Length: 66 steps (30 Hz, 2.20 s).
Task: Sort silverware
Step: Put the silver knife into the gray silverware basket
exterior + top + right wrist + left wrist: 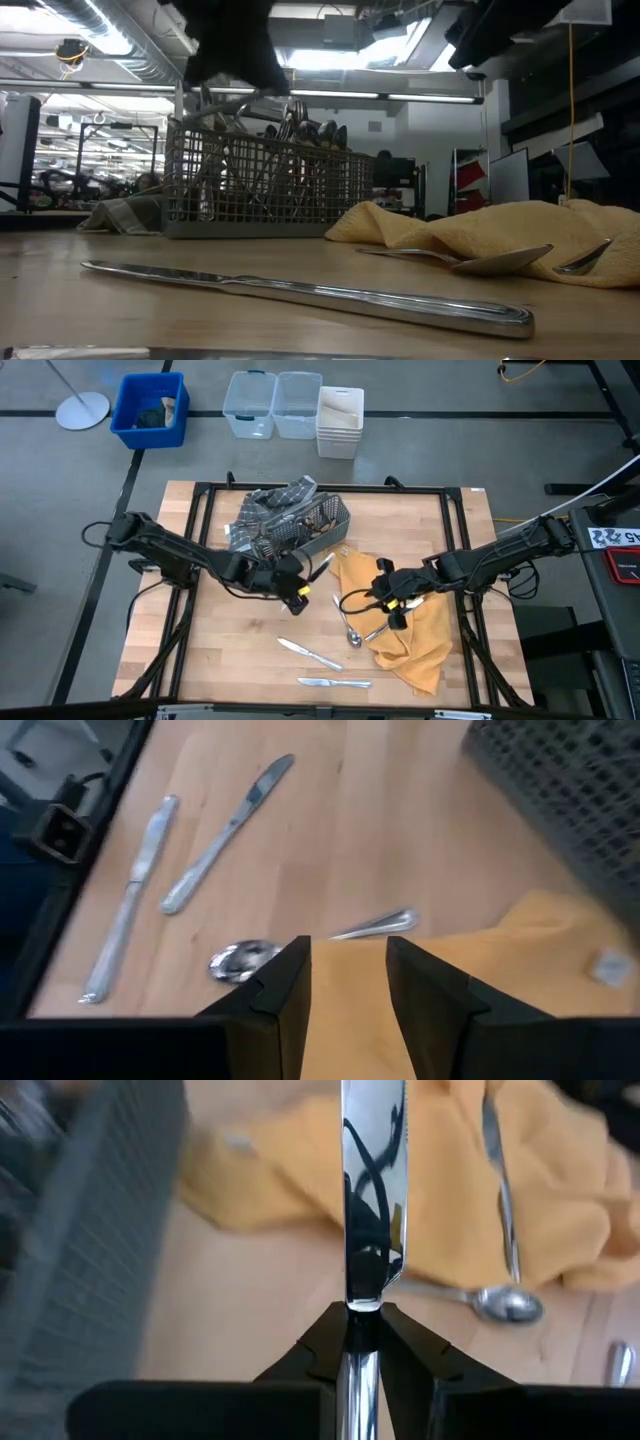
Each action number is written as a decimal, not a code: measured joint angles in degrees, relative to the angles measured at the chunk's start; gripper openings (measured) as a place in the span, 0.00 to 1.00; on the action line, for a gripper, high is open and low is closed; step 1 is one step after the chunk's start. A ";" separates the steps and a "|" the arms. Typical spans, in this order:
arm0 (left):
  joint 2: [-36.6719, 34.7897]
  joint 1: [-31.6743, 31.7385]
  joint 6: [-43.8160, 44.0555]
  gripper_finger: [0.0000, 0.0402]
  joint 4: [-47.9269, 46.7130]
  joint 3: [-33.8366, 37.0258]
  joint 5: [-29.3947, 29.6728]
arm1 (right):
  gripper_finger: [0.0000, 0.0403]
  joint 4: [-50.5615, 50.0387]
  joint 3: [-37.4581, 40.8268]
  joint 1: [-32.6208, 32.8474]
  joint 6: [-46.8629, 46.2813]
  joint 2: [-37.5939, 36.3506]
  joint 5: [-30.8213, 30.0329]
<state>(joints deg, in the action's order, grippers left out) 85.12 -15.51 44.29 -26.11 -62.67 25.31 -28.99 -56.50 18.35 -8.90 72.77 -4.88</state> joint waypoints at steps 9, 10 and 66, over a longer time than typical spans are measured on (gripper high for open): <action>-6.82 0.00 -9.40 0.09 -0.35 0.00 15.71 | 0.33 0.00 -0.53 0.00 1.91 0.00 -4.94; -7.38 0.00 -10.58 0.09 -0.37 0.00 17.25 | 0.33 0.02 -0.53 0.00 1.94 0.00 -5.17; -8.89 -3.63 13.77 0.09 -13.26 12.97 48.56 | 0.33 0.15 -0.55 0.00 3.64 0.07 -5.21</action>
<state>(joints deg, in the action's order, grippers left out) 76.23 -19.14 58.07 -39.37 -49.71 73.87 -28.84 -57.05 18.35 -5.26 72.84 -10.09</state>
